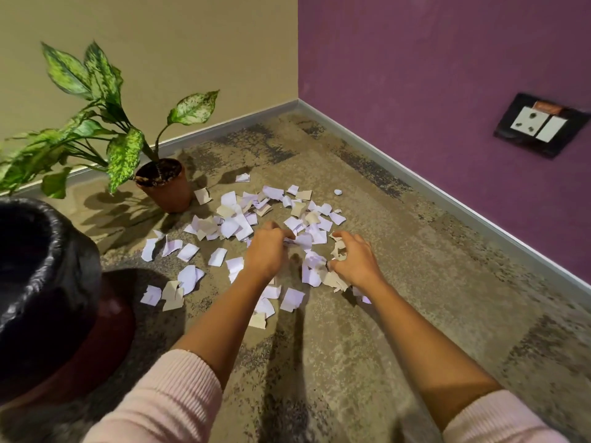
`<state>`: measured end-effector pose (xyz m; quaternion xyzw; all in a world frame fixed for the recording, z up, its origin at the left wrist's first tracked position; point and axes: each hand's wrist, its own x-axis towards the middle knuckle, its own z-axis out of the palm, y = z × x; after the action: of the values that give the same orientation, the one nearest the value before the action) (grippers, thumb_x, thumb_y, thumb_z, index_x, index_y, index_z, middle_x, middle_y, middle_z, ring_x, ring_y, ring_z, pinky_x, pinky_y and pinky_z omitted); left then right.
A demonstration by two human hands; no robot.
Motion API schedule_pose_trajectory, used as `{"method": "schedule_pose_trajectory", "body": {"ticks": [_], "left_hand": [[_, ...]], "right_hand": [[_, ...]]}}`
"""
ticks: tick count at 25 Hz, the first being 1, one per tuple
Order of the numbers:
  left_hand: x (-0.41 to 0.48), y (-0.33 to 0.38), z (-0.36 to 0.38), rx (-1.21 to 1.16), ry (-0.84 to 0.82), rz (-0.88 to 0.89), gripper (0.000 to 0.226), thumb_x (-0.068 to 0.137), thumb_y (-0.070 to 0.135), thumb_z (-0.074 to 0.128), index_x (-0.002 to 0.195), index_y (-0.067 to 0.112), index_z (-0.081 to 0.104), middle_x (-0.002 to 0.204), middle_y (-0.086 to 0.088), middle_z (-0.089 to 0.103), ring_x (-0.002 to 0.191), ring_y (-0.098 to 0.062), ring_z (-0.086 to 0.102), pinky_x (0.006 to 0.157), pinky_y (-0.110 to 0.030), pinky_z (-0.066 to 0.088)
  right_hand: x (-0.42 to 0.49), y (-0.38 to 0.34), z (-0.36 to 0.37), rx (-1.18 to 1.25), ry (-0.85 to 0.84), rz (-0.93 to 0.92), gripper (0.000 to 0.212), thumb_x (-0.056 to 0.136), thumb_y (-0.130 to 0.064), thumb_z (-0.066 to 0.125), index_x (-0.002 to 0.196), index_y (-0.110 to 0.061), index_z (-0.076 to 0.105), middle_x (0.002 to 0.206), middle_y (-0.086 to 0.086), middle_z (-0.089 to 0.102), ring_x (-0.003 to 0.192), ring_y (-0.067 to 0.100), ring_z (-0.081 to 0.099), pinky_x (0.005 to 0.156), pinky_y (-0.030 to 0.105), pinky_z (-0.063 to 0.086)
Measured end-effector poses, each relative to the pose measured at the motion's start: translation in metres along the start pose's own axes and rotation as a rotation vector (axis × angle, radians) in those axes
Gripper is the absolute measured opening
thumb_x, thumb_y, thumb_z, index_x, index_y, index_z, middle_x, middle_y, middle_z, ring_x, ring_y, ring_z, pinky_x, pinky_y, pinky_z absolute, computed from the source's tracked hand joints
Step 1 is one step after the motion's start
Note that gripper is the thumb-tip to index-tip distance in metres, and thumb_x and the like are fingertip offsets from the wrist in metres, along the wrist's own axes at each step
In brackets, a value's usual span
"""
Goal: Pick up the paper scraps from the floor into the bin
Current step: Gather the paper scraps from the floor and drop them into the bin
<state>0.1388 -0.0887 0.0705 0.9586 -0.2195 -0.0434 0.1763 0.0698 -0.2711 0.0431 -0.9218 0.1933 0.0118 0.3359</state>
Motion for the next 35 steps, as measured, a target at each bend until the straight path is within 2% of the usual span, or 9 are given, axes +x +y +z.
{"method": "schedule_pose_trajectory", "body": {"ticks": [5, 13, 17, 23, 27, 31, 35], "left_hand": [[-0.016, -0.017, -0.039, -0.007, 0.098, -0.024, 0.034, 0.088, 0.006, 0.063, 0.119, 0.019, 0.068, 0.122, -0.010, 0.054, 0.110, -0.032, 0.057, 0.088, -0.039, 0.050], [-0.054, -0.058, -0.101, 0.039, 0.192, -0.141, 0.033, 0.088, 0.011, 0.064, 0.120, 0.021, 0.068, 0.120, -0.010, 0.053, 0.108, -0.034, 0.055, 0.091, -0.043, 0.049], [-0.075, -0.076, -0.141, 0.084, 0.226, -0.188, 0.036, 0.088, 0.011, 0.063, 0.122, 0.022, 0.066, 0.122, -0.010, 0.051, 0.109, -0.033, 0.054, 0.089, -0.040, 0.048], [-0.095, -0.097, -0.212, 0.099, 0.355, -0.219, 0.033, 0.089, 0.014, 0.066, 0.121, 0.022, 0.067, 0.122, -0.008, 0.053, 0.112, -0.029, 0.053, 0.093, -0.039, 0.047], [-0.114, -0.122, -0.250, 0.081, 0.448, -0.261, 0.034, 0.086, 0.012, 0.067, 0.120, 0.021, 0.068, 0.122, -0.007, 0.054, 0.113, -0.028, 0.053, 0.095, -0.041, 0.048], [-0.138, -0.154, -0.276, 0.029, 0.530, -0.304, 0.036, 0.083, 0.007, 0.065, 0.117, 0.019, 0.069, 0.119, -0.008, 0.054, 0.110, -0.029, 0.055, 0.093, -0.040, 0.048], [-0.164, -0.196, -0.290, -0.016, 0.601, -0.419, 0.034, 0.086, 0.012, 0.064, 0.119, 0.015, 0.068, 0.121, -0.006, 0.055, 0.111, -0.028, 0.056, 0.090, -0.038, 0.046]], "right_hand": [[-0.008, -0.045, -0.003, 0.130, 0.047, -0.073, 0.060, 0.073, -0.015, 0.075, 0.128, -0.023, 0.053, 0.127, 0.009, 0.053, 0.114, 0.031, 0.052, 0.097, 0.040, 0.046], [-0.017, -0.130, 0.012, 0.192, -0.028, -0.202, 0.060, 0.076, -0.018, 0.074, 0.131, -0.025, 0.050, 0.133, 0.009, 0.049, 0.121, 0.030, 0.048, 0.099, 0.043, 0.045], [-0.021, -0.176, 0.019, 0.205, -0.043, -0.279, 0.060, 0.075, -0.021, 0.076, 0.130, -0.025, 0.050, 0.132, 0.009, 0.050, 0.121, 0.029, 0.046, 0.094, 0.035, 0.042], [-0.026, -0.261, 0.028, 0.267, -0.062, -0.378, 0.056, 0.074, -0.021, 0.075, 0.125, -0.023, 0.052, 0.126, 0.010, 0.052, 0.119, 0.031, 0.047, 0.092, 0.038, 0.046], [-0.033, -0.317, 0.039, 0.271, -0.088, -0.454, 0.057, 0.075, -0.021, 0.075, 0.127, -0.023, 0.051, 0.127, 0.011, 0.050, 0.121, 0.032, 0.046, 0.094, 0.037, 0.042], [-0.047, -0.374, 0.055, 0.266, -0.120, -0.549, 0.056, 0.076, -0.019, 0.072, 0.127, -0.022, 0.051, 0.129, 0.011, 0.050, 0.121, 0.032, 0.045, 0.095, 0.038, 0.042], [-0.069, -0.425, 0.076, 0.257, -0.162, -0.662, 0.056, 0.077, -0.022, 0.070, 0.129, -0.019, 0.050, 0.128, 0.013, 0.050, 0.120, 0.032, 0.045, 0.097, 0.039, 0.042]]}}
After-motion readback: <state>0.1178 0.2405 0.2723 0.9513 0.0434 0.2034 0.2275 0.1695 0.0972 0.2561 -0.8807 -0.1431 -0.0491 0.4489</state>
